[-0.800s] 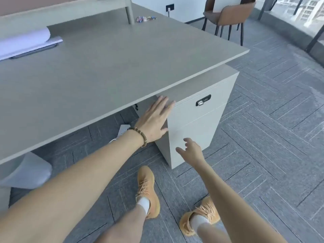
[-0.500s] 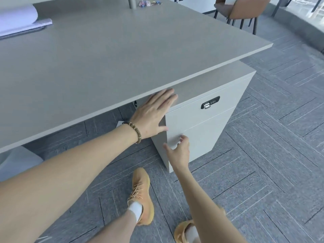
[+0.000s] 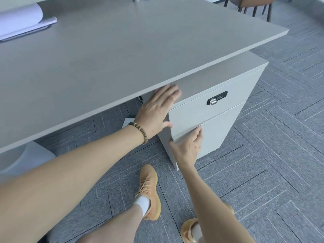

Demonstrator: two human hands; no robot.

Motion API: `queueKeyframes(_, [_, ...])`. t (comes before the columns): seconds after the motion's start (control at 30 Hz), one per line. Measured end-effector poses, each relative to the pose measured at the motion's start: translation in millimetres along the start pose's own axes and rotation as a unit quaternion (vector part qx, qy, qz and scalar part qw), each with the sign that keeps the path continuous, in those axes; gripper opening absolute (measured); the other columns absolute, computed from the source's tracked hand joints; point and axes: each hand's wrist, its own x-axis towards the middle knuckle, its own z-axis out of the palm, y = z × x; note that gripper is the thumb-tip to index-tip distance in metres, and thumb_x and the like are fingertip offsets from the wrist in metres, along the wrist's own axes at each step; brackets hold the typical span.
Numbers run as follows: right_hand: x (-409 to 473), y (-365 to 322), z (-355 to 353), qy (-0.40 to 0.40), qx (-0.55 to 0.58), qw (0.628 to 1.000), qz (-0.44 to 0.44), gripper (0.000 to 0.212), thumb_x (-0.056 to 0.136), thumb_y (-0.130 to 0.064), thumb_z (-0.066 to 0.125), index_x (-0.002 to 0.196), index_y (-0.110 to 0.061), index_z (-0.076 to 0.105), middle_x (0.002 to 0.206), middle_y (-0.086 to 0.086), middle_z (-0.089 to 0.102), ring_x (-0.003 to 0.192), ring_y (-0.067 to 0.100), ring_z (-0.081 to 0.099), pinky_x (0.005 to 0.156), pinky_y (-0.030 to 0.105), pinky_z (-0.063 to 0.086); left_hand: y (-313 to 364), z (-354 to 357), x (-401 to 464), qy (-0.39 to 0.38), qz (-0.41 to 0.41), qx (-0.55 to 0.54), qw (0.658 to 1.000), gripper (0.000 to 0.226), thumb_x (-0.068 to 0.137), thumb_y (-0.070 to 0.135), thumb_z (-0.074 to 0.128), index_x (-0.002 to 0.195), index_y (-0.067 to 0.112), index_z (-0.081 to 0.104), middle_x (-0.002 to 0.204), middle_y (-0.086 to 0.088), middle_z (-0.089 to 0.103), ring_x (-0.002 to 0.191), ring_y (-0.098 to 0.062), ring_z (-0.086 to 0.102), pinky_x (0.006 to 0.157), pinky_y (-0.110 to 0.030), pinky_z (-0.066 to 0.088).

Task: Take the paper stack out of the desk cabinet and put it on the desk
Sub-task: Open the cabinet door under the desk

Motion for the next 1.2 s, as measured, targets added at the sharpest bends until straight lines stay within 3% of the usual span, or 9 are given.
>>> queueKeyframes(0.13, [-17, 12, -25, -0.010, -0.021, 1.000, -0.013, 0.121, 0.071, -0.052, 0.072, 0.160, -0.013, 0.001, 0.168, 0.013, 0.013, 0.154, 0.031, 0.021, 0.123, 0.046, 0.026, 15, -10, -4, -0.014, -0.037, 0.004, 0.999, 0.105, 0.072, 0.024, 0.086, 0.155, 0.009, 0.023, 0.165, -0.008, 0.020, 0.154, -0.026, 0.012, 0.124, -0.035, 0.005])
queueKeyframes(0.23, [-31, 25, -52, -0.021, -0.041, 0.998, -0.054, 0.112, 0.075, -0.043, 0.071, 0.161, -0.016, 0.004, 0.165, 0.015, 0.017, 0.151, 0.034, 0.026, 0.120, 0.048, 0.032, 30, -15, -9, -0.019, -0.063, 0.030, 0.997, 0.103, 0.077, 0.017, 0.081, 0.157, 0.007, 0.016, 0.166, -0.009, 0.017, 0.154, -0.027, 0.010, 0.121, -0.032, 0.002])
queueKeyframes(0.43, [-50, 70, -123, -0.080, -0.117, 0.984, -0.104, 0.101, 0.081, -0.020, 0.063, 0.162, -0.015, 0.003, 0.170, 0.009, 0.008, 0.156, 0.030, 0.019, 0.121, 0.048, 0.032, 70, -24, -15, -0.057, -0.143, 0.034, 0.987, 0.120, 0.068, 0.027, 0.087, 0.156, 0.001, 0.009, 0.165, -0.016, 0.014, 0.153, -0.034, 0.008, 0.124, -0.037, 0.007])
queueKeyframes(0.53, [-51, 90, -161, -0.100, -0.164, 0.974, -0.115, 0.098, 0.080, -0.015, 0.057, 0.161, -0.018, 0.001, 0.172, 0.005, 0.007, 0.157, 0.027, 0.017, 0.119, 0.050, 0.034, 85, -29, -17, -0.073, -0.174, 0.008, 0.982, 0.127, 0.067, 0.037, 0.087, 0.156, 0.000, 0.005, 0.166, -0.017, 0.008, 0.154, -0.035, 0.001, 0.122, -0.036, 0.000])
queueKeyframes(0.73, [-34, 128, -233, -0.104, -0.310, 0.940, -0.091, 0.096, 0.084, -0.014, 0.063, 0.160, -0.018, 0.004, 0.165, 0.002, 0.024, 0.144, 0.030, 0.040, 0.107, 0.051, 0.040, 91, -37, -15, -0.079, -0.190, -0.008, 0.979, 0.127, 0.065, 0.040, 0.088, 0.155, -0.002, 0.007, 0.165, -0.017, 0.010, 0.153, -0.034, 0.001, 0.124, -0.037, 0.006])
queueKeyframes(0.83, [-15, 143, -257, -0.083, -0.360, 0.928, -0.053, 0.103, 0.081, -0.024, 0.070, 0.159, -0.016, 0.003, 0.159, 0.009, 0.029, 0.143, 0.033, 0.037, 0.110, 0.049, 0.038, 94, -31, -15, -0.056, -0.206, -0.026, 0.977, 0.126, 0.063, 0.036, 0.089, 0.154, -0.002, 0.011, 0.164, -0.016, 0.012, 0.153, -0.034, 0.002, 0.124, -0.038, 0.016])
queueKeyframes(0.9, [1, 143, -265, -0.075, -0.362, 0.929, -0.009, 0.108, 0.080, -0.049, 0.068, 0.159, -0.015, 0.004, 0.158, 0.015, 0.028, 0.145, 0.037, 0.031, 0.113, 0.053, 0.031, 97, -26, -14, -0.042, -0.214, -0.026, 0.976, 0.126, 0.063, 0.039, 0.088, 0.154, -0.001, 0.011, 0.165, -0.016, 0.011, 0.153, -0.034, 0.000, 0.123, -0.039, 0.023])
queueKeyframes(1.0, [25, 139, -268, -0.069, -0.401, 0.913, 0.038, 0.120, 0.077, -0.079, 0.050, 0.161, -0.010, -0.001, 0.167, 0.022, 0.011, 0.155, 0.040, 0.010, 0.120, 0.062, 0.013, 98, -18, -14, -0.026, -0.217, -0.023, 0.976, 0.125, 0.064, 0.041, 0.086, 0.154, -0.001, 0.010, 0.164, -0.016, 0.011, 0.153, -0.035, -0.002, 0.119, -0.040, 0.029])
queueKeyframes(1.2, [70, 149, -263, -0.025, -0.415, 0.908, 0.054, 0.123, 0.076, -0.086, 0.039, 0.161, -0.008, -0.003, 0.169, 0.022, 0.009, 0.155, 0.044, 0.004, 0.120, 0.069, 0.003, 91, -1, -12, 0.008, -0.204, -0.002, 0.979, 0.122, 0.060, 0.044, 0.086, 0.151, -0.005, 0.020, 0.158, -0.020, 0.023, 0.150, -0.039, 0.010, 0.114, -0.047, 0.036])
